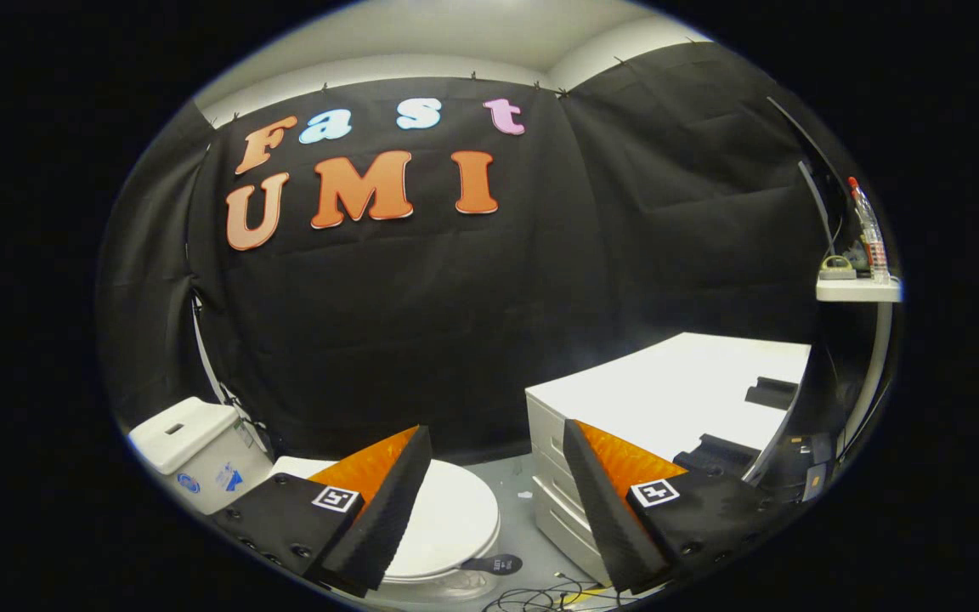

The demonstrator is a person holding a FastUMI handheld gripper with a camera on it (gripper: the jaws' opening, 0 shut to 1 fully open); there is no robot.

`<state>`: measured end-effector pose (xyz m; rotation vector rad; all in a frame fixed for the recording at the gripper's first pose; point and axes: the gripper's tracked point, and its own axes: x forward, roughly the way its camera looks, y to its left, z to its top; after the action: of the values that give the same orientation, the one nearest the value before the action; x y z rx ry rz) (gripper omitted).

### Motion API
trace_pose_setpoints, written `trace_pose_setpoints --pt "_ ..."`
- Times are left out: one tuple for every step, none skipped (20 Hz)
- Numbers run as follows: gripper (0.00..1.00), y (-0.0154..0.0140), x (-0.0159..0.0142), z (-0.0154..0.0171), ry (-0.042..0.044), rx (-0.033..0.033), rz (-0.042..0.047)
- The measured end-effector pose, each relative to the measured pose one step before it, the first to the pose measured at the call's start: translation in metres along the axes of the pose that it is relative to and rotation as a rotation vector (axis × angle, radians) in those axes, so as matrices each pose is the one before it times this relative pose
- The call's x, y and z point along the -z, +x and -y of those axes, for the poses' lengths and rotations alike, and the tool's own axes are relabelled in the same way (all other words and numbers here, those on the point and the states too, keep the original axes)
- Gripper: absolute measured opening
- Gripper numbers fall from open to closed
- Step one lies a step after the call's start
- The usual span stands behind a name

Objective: Open the toilet lid.

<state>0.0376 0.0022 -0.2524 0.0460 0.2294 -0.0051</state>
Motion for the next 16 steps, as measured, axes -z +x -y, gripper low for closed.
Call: trace_pose_setpoints --pt "1.00 0.00284 0.01272 0.00003 0.00128 0.00057 -0.01638" --pt "1.00 0.00191 0.01065 0.00040 0.00711 0.00084 -0.01728" --pt "1.00 0.00083 0.01308 0.00050 0.01183 0.00003 -0.01711" --pt "1.00 0.00260 0.01090 0.00192 0.01242 0.00116 -0.01716" --pt "1.00 0.00154 0.01090 0.00164 0.01125 0.00176 -0.01295" --pt "1.00 0.00275 0.01010 0.00295 0.00992 0.00359 -0.01143" --pt "1.00 0.00320 0.00916 0.00286 0.01011 0.00200 -0.01053" --pt "1.00 0.00187 0.00854 0.00278 0.01139 0.00096 -0.01287" --pt "1.00 0.00305 0.00924 0.00318 0.01450 0.00204 -0.01318" --pt "1.00 0.00196 0.00999 0.00477 0.01381 0.00469 -0.01530" --pt "1.00 0.00226 0.00843 0.00554 0.01433 0.00611 -0.01102" --pt "1.00 0.00118 0.00560 0.00361 0.01600 0.00311 -0.01013" --pt "1.00 0.00484 0.00782 0.00463 0.01572 0.00599 -0.00787" --pt "0.99 0.00215 0.00638 0.00529 0.02035 0.00728 -0.00711" --pt "0.99 0.00308 0.00637 0.00525 0.02179 0.00688 -0.00628" --pt "0.99 0.00278 0.00666 0.00569 0.02256 0.00750 -0.00762"
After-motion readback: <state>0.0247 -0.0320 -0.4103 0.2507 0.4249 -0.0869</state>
